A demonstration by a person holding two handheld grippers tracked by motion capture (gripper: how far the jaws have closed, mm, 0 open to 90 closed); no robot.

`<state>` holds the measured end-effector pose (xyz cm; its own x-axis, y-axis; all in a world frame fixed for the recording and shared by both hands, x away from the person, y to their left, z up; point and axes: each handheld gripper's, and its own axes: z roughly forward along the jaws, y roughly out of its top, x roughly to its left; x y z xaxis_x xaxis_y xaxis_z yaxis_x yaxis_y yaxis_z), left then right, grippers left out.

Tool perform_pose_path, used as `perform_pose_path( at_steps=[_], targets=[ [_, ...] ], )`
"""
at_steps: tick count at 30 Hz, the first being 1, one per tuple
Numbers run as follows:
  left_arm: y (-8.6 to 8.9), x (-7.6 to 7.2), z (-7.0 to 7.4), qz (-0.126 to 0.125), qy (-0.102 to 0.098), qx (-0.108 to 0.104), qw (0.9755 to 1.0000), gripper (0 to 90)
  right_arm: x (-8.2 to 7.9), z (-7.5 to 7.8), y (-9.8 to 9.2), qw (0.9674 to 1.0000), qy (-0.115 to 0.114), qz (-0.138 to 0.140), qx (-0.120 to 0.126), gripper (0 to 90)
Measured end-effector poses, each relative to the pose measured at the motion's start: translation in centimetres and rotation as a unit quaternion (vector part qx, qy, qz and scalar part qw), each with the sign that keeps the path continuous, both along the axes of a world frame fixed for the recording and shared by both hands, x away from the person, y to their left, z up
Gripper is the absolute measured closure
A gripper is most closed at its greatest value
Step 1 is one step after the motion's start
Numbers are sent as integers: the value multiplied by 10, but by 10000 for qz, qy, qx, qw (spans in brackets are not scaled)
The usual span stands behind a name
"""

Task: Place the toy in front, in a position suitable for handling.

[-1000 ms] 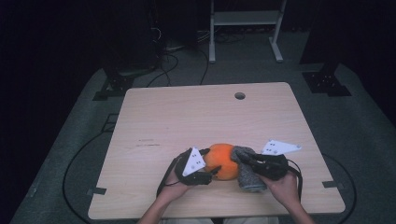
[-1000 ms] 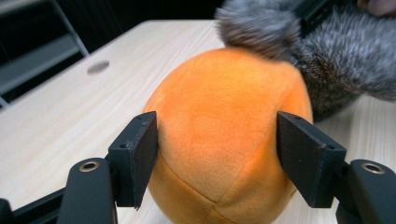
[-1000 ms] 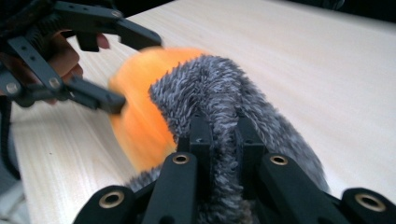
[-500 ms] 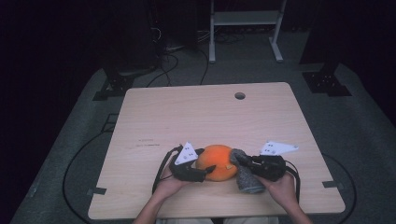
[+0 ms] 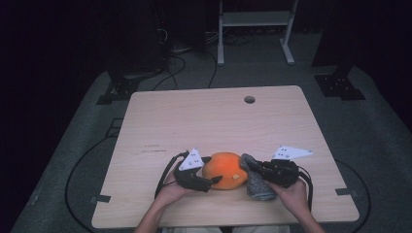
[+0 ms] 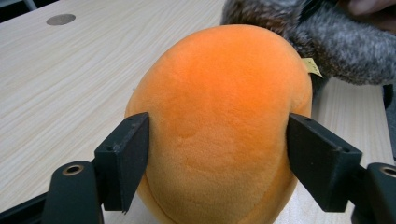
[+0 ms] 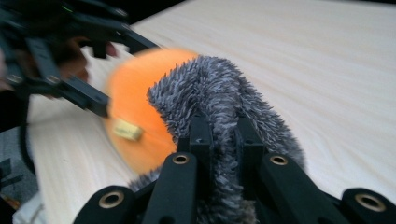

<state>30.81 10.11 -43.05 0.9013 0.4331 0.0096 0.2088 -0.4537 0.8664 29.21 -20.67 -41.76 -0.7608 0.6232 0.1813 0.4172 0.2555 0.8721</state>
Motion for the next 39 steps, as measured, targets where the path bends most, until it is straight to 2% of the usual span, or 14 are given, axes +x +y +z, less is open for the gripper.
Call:
perform_pose_path(
  at_steps=[5,8,10,11,12,13,15,18,24,27,30,32,36,39],
  targets=[
    [2,6,5,134,341,-391,9986,82,-4,1,10,9992,-86,364,-141,804],
    [-4,9,-2,54,684,-184,9975,129,-7,-2,14,9983,-101,503,-270,803],
    [-5,4,0,110,281,-137,9994,277,-6,-2,12,9987,-67,451,-239,803],
    [-5,4,0,110,281,-137,9994,329,-6,-2,12,9987,-67,451,-239,803],
    [-7,-1,4,223,-116,-289,9993,361,-5,2,9,9994,-97,323,-82,803],
    [-7,-1,4,223,-116,-289,9993,367,-5,2,9,9994,-97,323,-82,803],
    [-14,-6,5,352,-613,-114,9974,365,-6,7,7,9995,-211,230,57,803],
    [-16,-5,-1,256,-574,-1,9980,345,-5,5,9,9994,-296,177,-16,802],
    [4,4,-9,370,-23,-167,9992,271,10,-23,1,9989,288,-167,-315,803],
    [2,4,-9,369,-51,-143,9992,251,9,-22,1,9992,294,-167,-194,803],
    [1,3,-10,315,-113,-120,9994,248,0,-6,10,9999,-98,69,33,803],
    [1,2,-10,307,-129,-102,9994,245,0,-6,12,9999,-117,104,30,803],
    [-3,-1,-9,238,-239,-78,9994,226,9,-19,6,9995,265,-117,-77,803],
    [-6,-4,-9,224,-350,-15,9991,226,9,-19,2,9992,321,-199,-151,803]
  ],
)
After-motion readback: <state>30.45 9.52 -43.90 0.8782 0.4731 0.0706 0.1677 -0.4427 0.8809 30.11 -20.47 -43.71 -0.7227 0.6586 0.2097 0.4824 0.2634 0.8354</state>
